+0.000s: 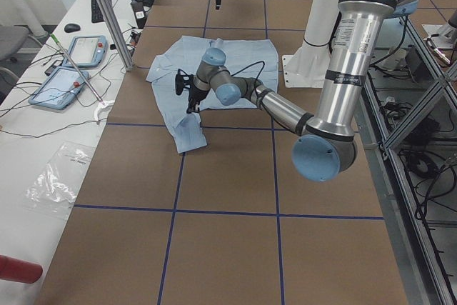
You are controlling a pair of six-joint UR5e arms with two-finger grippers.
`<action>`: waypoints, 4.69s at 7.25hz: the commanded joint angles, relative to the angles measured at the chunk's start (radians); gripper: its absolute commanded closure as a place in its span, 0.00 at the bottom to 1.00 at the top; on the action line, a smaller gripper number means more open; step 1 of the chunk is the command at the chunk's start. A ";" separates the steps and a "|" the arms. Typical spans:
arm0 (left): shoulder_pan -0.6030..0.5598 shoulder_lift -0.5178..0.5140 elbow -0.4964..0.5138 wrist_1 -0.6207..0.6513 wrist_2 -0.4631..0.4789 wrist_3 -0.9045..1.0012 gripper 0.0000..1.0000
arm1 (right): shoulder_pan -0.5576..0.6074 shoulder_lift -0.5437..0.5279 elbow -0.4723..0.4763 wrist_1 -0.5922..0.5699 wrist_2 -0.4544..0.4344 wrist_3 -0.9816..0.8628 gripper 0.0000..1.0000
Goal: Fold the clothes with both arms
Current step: 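Raise the right gripper away while the left gripper grasps the other sleeve cuff, then fold the sleeve with the left gripper across the chest toward the right side, then release the sleeve and move both grippers to the hem corners nearest the robot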
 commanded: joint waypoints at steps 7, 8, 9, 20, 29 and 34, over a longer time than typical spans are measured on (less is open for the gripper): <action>0.221 -0.732 0.378 0.159 -0.012 -0.514 1.00 | 0.076 -0.181 -0.007 0.142 0.108 -0.101 0.00; 0.235 -0.732 0.378 0.159 -0.012 -0.515 1.00 | 0.078 -0.180 -0.013 0.142 0.108 -0.098 0.00; 0.255 -0.729 0.388 0.157 -0.012 -0.508 1.00 | 0.077 -0.177 -0.016 0.142 0.107 -0.097 0.00; 0.410 -0.714 0.623 -0.280 0.097 -0.443 0.00 | 0.086 -0.168 -0.016 0.143 0.107 -0.094 0.00; 0.399 -0.151 -0.194 0.040 0.089 -0.238 0.01 | -0.173 -0.227 0.111 0.367 0.052 0.377 0.00; 0.408 -0.128 -0.283 0.095 0.091 -0.238 0.01 | -0.582 -0.237 0.142 0.372 -0.249 0.679 0.00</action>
